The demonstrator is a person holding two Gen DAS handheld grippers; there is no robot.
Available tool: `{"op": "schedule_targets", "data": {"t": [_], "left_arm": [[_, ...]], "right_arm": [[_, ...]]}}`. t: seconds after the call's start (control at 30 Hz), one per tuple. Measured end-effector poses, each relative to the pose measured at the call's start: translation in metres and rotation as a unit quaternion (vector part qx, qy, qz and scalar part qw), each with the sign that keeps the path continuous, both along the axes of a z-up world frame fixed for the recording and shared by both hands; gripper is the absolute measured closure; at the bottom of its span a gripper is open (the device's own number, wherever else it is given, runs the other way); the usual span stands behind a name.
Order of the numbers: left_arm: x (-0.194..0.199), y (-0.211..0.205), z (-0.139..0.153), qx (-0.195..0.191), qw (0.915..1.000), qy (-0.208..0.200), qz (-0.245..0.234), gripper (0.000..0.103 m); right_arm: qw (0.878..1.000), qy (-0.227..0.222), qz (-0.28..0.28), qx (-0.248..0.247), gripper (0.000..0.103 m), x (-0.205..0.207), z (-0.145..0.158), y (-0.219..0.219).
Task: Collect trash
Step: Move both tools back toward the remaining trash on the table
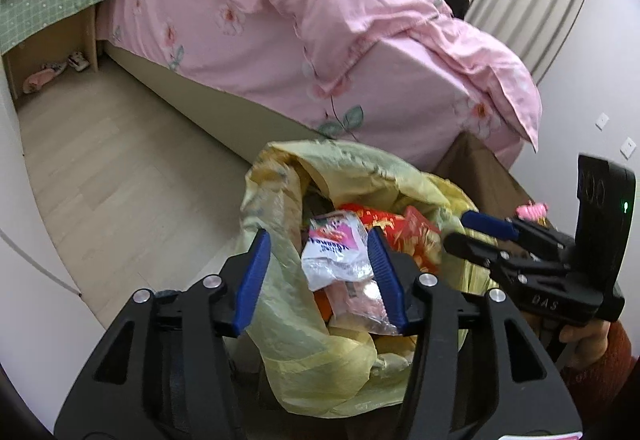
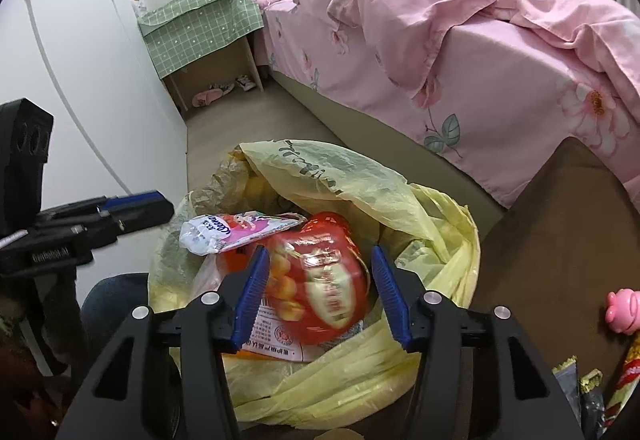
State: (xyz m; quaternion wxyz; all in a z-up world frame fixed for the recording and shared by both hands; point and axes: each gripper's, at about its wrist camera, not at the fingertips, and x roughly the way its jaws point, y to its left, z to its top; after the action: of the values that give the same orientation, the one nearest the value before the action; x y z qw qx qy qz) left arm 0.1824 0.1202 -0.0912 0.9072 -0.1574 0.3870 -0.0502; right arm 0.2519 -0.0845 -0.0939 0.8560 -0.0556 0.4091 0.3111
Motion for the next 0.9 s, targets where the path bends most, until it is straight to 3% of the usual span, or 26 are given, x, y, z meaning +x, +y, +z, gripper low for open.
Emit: {"op": "schedule_targets", "data": {"t": [0.37,0.63,0.77,0.9], "left_arm": [[-0.016,-0.032,0.021,0.021,0.9993,-0.012,-0.028,0.054],[-0.033,-0.093,0.043,0.037,0.9943,-0.037,-0.093,0.054],[-0.04,-0.134,0.045,0.04,0.9883,-0.04,-0.142,0.053],[-0.049,-0.168,0.044,0.044,0.9809,-0.046,-0.184,0.053]], "right_arm": [[0.998,-0.036,-0.046,0.015,0.048,-0.038,0.034,-0.054],[0.986,-0.106,-0.122,0.03,0.038,-0.103,0.069,-0.143],[0.984,-0.095,-0.144,0.052,0.035,-0.13,0.067,-0.188],[0.981,-0.077,-0.175,0.025,0.035,-0.158,0.055,-0.225]]}}
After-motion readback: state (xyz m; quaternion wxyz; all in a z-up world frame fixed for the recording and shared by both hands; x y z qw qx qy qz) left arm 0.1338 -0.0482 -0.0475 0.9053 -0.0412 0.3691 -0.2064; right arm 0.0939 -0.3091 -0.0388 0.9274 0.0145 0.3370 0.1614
